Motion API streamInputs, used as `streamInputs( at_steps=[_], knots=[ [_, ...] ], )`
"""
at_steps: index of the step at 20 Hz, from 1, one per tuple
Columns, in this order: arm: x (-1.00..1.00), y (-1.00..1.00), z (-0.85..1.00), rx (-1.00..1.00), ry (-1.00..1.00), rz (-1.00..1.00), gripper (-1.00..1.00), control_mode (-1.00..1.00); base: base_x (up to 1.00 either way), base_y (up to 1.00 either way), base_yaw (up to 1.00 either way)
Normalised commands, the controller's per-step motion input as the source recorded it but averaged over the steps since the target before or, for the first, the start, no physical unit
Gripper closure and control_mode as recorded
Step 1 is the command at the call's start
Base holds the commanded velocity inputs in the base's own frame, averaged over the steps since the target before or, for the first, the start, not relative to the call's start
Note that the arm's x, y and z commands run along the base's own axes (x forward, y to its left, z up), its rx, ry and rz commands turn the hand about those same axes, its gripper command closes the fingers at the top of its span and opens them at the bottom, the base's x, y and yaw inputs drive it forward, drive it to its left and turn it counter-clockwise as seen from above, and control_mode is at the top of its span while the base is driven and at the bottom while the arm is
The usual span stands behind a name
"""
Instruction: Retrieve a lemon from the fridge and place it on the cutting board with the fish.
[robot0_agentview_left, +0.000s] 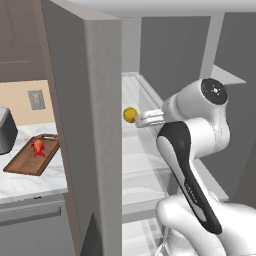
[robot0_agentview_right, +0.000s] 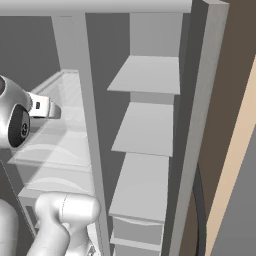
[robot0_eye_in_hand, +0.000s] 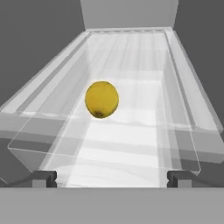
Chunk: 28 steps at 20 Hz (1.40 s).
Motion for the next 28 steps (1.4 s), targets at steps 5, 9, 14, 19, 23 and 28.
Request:
streamInputs(
  at_steps=[5, 9, 14, 19, 23, 28],
  knots=[
    [0.03, 0.18, 0.04, -0.07, 0.03, 0.0, -1.0, -1.0, 0.0, 0.0, 0.0],
    [0.09, 0.03, 0.0, -0.07, 0.07, 0.0, -1.0, -1.0, 0.0, 0.0, 0.0],
    [0.07, 0.0, 0.0, -0.01, 0.07, 0.0, -1.0, -1.0, 0.0, 0.0, 0.0],
    [0.05, 0.06, -0.01, 0.0, 0.0, 0.0, -1.0, -1.0, 0.0, 0.0, 0.0],
    [0.17, 0.1, 0.0, 0.0, 0.0, 0.0, -1.0, -1.0, 0.0, 0.0, 0.0],
    [0.33, 0.11, 0.0, 0.0, 0.0, 0.0, -1.0, -1.0, 0.0, 0.0, 0.0]
  ],
)
